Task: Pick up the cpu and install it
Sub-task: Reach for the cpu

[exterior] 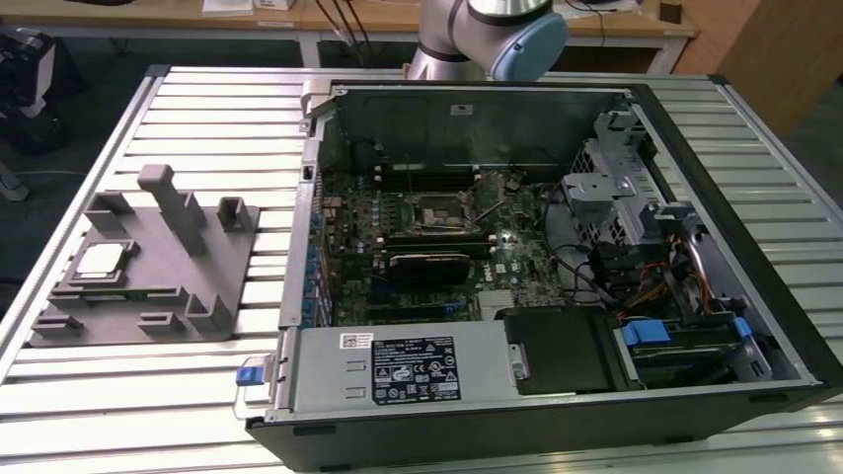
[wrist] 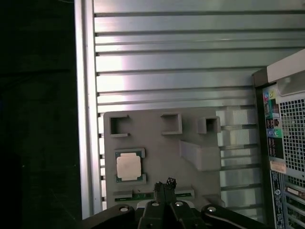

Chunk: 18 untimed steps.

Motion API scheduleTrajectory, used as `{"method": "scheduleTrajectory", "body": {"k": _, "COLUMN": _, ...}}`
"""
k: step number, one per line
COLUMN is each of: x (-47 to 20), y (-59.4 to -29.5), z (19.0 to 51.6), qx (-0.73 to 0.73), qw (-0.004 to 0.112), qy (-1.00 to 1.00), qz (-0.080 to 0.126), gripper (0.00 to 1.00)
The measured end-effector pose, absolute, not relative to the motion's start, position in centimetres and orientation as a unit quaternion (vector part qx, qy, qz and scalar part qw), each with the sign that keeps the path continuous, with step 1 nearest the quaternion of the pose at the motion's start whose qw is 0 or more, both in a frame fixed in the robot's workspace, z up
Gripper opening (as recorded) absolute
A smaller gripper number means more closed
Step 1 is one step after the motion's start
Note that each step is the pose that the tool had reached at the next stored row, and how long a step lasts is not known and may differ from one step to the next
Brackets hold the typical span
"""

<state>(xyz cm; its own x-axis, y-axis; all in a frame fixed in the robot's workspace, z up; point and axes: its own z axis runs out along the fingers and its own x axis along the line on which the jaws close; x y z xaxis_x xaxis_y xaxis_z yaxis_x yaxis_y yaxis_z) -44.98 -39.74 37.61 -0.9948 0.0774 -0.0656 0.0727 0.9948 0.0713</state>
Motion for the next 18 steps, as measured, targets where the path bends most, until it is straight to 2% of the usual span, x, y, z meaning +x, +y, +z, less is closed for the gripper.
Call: {"method": "scheduleTrajectory", "body": {"k": 18, "x": -45.2, "y": -40.4, "z": 34.3, "qx": 0.038, "qw": 0.034, "qy": 0.998, "qz": 0.034, "gripper": 0.11}}
